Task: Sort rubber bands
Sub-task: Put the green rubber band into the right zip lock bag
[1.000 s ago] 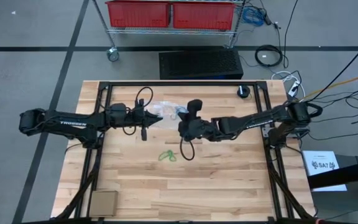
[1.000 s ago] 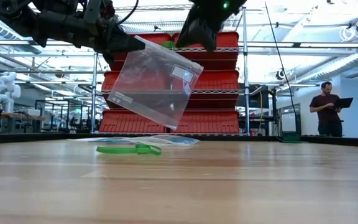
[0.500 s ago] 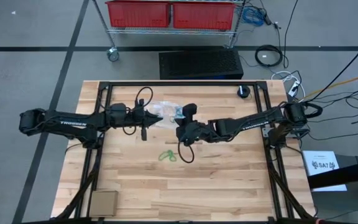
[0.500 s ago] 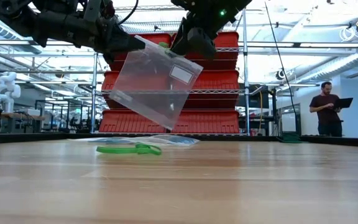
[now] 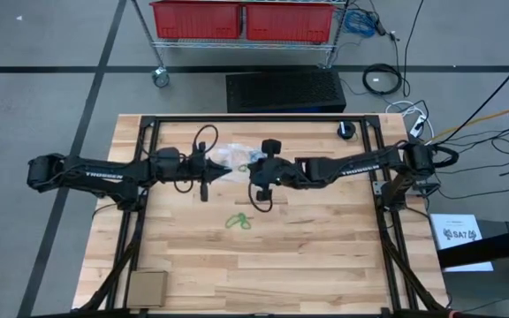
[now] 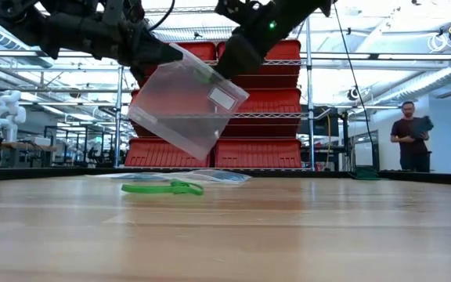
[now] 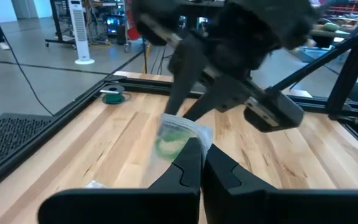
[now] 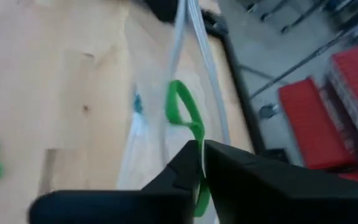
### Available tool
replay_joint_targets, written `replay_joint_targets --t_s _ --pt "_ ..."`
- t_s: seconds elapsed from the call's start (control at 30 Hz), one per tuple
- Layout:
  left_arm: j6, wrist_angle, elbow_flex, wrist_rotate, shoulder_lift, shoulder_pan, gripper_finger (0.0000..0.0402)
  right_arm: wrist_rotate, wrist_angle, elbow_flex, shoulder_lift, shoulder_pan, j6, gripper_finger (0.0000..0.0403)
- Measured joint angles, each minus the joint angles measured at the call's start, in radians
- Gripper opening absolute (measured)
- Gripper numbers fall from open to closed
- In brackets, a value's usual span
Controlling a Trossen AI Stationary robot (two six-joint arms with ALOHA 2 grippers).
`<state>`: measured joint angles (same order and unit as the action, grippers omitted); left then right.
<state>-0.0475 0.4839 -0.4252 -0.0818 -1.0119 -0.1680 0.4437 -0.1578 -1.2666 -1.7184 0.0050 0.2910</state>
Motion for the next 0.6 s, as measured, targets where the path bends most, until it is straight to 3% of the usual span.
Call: replay_joint_targets --t_s 0.33,0.5,0.6 --pt "0.0 -0.004 0.0 -0.002 0.0 0.005 0.0 -0.186 -0.332 -0.231 0.002 -0.014 -0.209 0.0139" --pt "0.001 -0.006 0.0 -0.002 0.0 0.005 0.0 -0.208 -0.563 -0.353 0.003 0.008 -0.279 0.0162" --pt "0.002 -0.004 0.0 0.005 0.0 0.005 0.0 -0.334 -0.648 -0.363 0.004 0.022 -0.366 0.0165"
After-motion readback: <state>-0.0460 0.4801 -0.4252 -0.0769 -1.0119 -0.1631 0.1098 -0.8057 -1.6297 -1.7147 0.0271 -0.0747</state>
